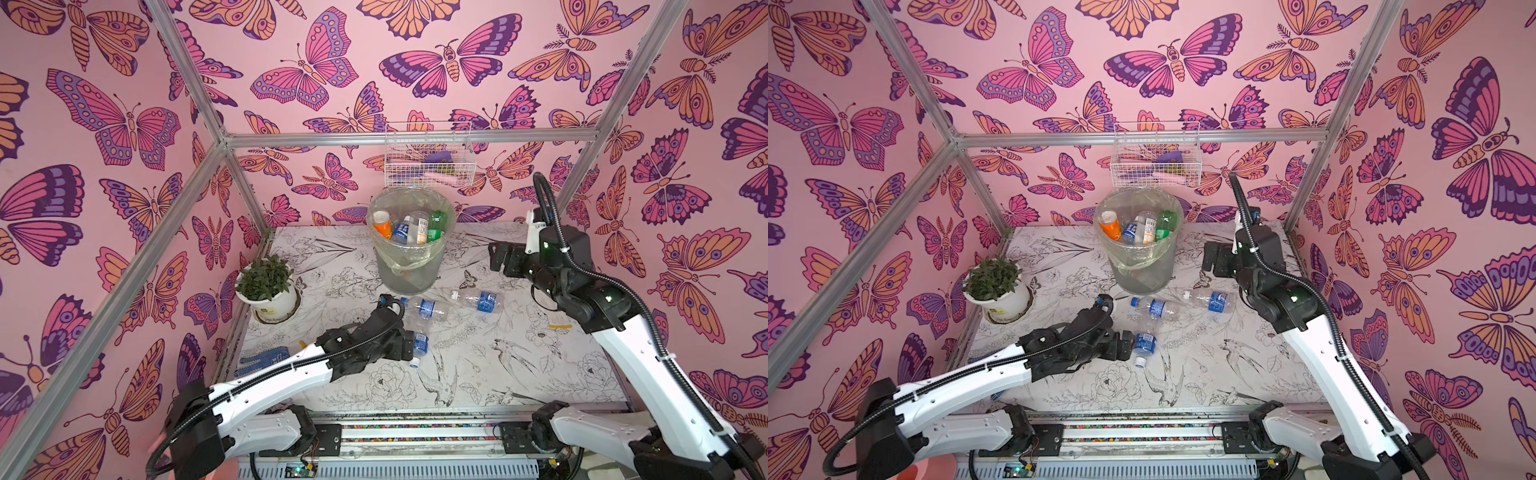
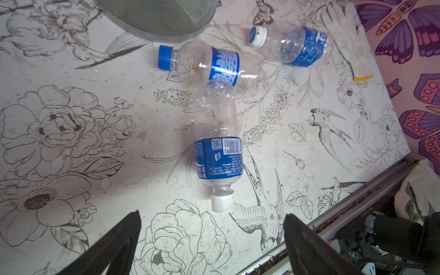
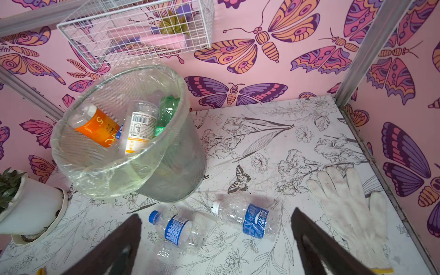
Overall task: Throw the plastic bottles in the bin
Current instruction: Throw the plastic bottle into the trash bin, then pick up the plastic bottle from the center of the table.
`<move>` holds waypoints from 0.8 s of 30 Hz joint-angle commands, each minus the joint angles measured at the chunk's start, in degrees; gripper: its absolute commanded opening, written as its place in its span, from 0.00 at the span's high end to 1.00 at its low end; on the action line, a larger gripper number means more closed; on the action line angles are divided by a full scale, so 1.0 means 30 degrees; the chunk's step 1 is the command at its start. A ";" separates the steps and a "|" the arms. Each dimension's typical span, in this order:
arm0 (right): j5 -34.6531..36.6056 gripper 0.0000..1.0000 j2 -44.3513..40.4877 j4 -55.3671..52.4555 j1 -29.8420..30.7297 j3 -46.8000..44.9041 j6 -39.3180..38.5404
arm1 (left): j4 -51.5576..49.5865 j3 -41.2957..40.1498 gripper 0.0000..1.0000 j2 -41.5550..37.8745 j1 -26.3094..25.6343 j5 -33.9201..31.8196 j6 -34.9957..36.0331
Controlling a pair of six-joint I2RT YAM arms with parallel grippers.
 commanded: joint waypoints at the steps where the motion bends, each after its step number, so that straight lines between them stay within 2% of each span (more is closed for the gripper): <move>1: -0.0200 0.01 -0.0668 0.0219 -0.0280 -0.1214 0.0680 | 0.0849 0.0890 0.07 0.1543 -0.0269 0.0450 0.0072; 11: -0.0371 0.01 -0.3039 0.0154 -0.0703 -0.5790 0.1853 | 0.1269 0.3373 0.13 0.6546 -0.0314 0.0466 0.0226; 24: -0.1421 0.01 -0.5165 0.0121 -0.0834 -1.0386 0.3504 | 0.0394 0.5391 0.17 1.0672 0.0132 -0.0012 0.0489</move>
